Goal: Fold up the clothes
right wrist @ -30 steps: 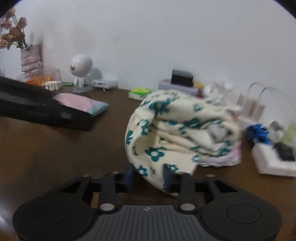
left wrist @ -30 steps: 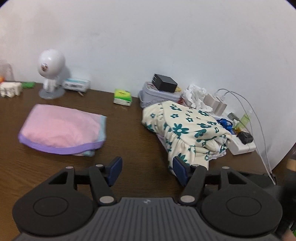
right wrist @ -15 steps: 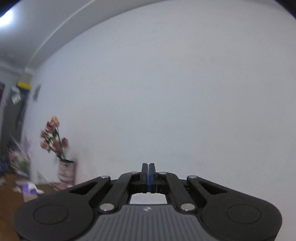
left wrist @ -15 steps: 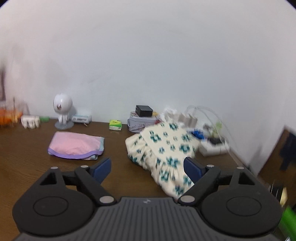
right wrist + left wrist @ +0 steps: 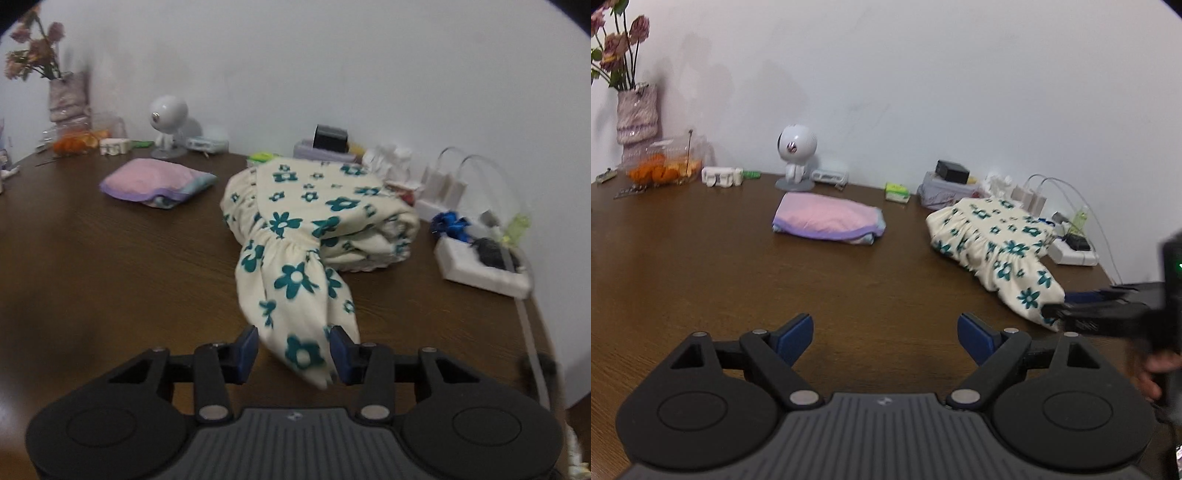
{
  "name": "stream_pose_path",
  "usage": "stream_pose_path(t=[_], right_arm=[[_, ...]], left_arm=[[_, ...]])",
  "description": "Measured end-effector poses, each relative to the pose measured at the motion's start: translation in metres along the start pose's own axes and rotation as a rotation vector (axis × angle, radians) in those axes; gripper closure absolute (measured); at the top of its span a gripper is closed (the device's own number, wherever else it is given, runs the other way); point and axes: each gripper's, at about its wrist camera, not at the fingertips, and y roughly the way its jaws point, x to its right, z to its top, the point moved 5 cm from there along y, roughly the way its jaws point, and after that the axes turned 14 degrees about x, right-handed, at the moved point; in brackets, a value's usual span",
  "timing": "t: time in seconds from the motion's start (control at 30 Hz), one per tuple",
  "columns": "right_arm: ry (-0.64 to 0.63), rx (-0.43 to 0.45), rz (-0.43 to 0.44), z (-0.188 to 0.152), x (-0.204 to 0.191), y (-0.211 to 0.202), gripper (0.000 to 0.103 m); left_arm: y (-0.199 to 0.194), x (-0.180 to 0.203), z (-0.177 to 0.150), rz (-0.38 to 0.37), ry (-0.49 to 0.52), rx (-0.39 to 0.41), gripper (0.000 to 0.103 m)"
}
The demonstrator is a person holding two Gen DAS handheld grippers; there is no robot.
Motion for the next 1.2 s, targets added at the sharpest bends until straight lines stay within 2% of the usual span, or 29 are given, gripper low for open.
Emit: stream_pose_path(t=[0.03, 0.07, 0.13, 0.17, 0.27, 0.37, 0.5, 0.53, 0.6, 0.63, 0.73, 0.8, 0.83, 0.87, 0.9, 0.97, 1.03, 1.13, 1.2], right_arm=[[0.009, 0.001, -0.002, 0.002, 0.002, 0.010, 0.099], [0.032, -0.003, 0.014, 0.005, 0.005, 0.014, 0.102], [0.088, 0.043, 0.069, 0.028, 0.007, -0.005, 0.102], [0.100, 0.103, 0.096, 0.047, 0.007, -0.026, 0.102], [0.111, 0.299, 0.125, 0.114, 0.006, -0.108, 0.102], [0.093, 0.435, 0.188, 0.172, 0.003, -0.200, 0.102], [0.052, 0.531, 0.217, 0.216, -0.011, -0.298, 0.102], [0.042, 0.541, 0.212, 0.218, -0.014, -0.314, 0.102], [0.024, 0.556, 0.202, 0.218, -0.020, -0.343, 0.102], [0.017, 0.562, 0.203, 0.215, -0.023, -0.356, 0.102], [0.014, 0.573, 0.239, 0.207, -0.030, -0.387, 0.102], [0.021, 0.583, 0.284, 0.203, -0.037, -0.406, 0.102], [0.021, 0.598, 0.303, 0.203, -0.041, -0.417, 0.102], [0.019, 0.615, 0.321, 0.204, -0.046, -0.429, 0.102], [0.016, 0.631, 0.335, 0.205, -0.050, -0.438, 0.102], [0.012, 0.655, 0.348, 0.209, -0.054, -0.451, 0.102], [0.030, 0.648, 0.338, 0.214, -0.050, -0.443, 0.102], [0.094, 0.611, 0.303, 0.221, -0.036, -0.407, 0.102], [0.161, 0.563, 0.259, 0.225, -0.022, -0.358, 0.101]], left_arm=[[0.003, 0.000, -0.001, -0.005, -0.004, 0.000, 0.016], [0.006, 0.000, -0.003, -0.009, -0.007, -0.001, 0.016], [0.012, 0.002, -0.006, -0.019, -0.013, -0.002, 0.016], [0.014, 0.004, -0.007, -0.026, -0.014, 0.001, 0.016], [0.018, 0.017, -0.009, -0.062, -0.024, 0.011, 0.016], [0.010, 0.040, -0.005, -0.104, -0.054, 0.050, 0.016], [-0.039, 0.085, 0.011, -0.268, -0.091, 0.148, 0.017], [-0.055, 0.094, 0.017, -0.313, -0.093, 0.183, 0.022], [-0.090, 0.100, 0.032, -0.382, -0.102, 0.235, 0.060], [-0.108, 0.097, 0.042, -0.406, -0.117, 0.263, 0.065], [-0.164, 0.080, 0.076, -0.452, -0.178, 0.363, 0.065], [-0.202, 0.074, 0.098, -0.478, -0.170, 0.437, 0.066], [-0.217, 0.073, 0.106, -0.485, -0.166, 0.474, 0.068], [-0.233, 0.072, 0.115, -0.491, -0.162, 0.510, 0.078], [-0.241, 0.071, 0.123, -0.488, -0.160, 0.534, 0.086], [-0.241, 0.070, 0.139, -0.462, -0.164, 0.552, 0.087], [-0.241, 0.070, 0.155, -0.435, -0.167, 0.570, 0.088], [-0.233, 0.069, 0.177, -0.386, -0.169, 0.580, 0.088], [-0.192, 0.070, 0.186, -0.316, -0.166, 0.523, 0.088]])
